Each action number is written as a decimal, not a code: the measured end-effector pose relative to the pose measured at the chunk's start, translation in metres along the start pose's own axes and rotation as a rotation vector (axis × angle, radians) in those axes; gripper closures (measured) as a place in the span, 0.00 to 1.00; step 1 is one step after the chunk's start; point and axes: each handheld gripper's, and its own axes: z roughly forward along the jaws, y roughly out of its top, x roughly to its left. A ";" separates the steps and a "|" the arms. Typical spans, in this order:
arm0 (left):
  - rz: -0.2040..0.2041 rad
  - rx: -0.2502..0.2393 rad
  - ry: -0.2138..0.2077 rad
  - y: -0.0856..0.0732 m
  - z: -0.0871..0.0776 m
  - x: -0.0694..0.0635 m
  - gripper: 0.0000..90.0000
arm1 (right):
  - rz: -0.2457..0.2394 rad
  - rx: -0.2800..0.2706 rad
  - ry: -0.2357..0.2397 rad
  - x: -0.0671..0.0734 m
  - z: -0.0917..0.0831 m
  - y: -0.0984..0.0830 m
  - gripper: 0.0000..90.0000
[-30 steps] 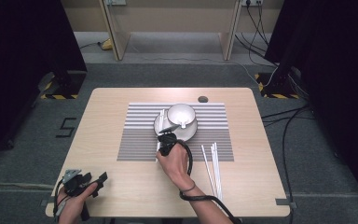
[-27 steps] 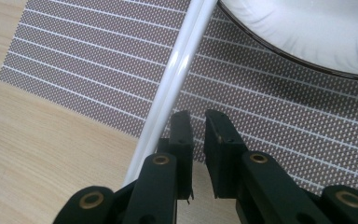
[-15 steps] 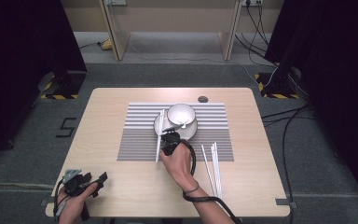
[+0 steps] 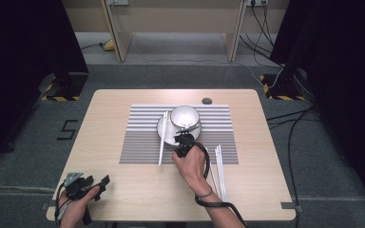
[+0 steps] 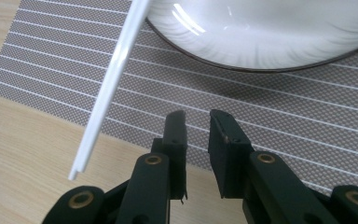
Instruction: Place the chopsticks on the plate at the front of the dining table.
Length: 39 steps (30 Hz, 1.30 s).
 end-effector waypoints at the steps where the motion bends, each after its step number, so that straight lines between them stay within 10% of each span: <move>1: 0.000 0.000 0.000 0.000 0.000 0.000 0.29 | 0.001 -0.002 -0.001 -0.002 -0.001 -0.001 0.85; 39: -0.002 -0.002 0.006 0.000 0.000 -0.001 0.29 | 0.128 -0.097 -0.064 -0.084 -0.046 -0.032 0.81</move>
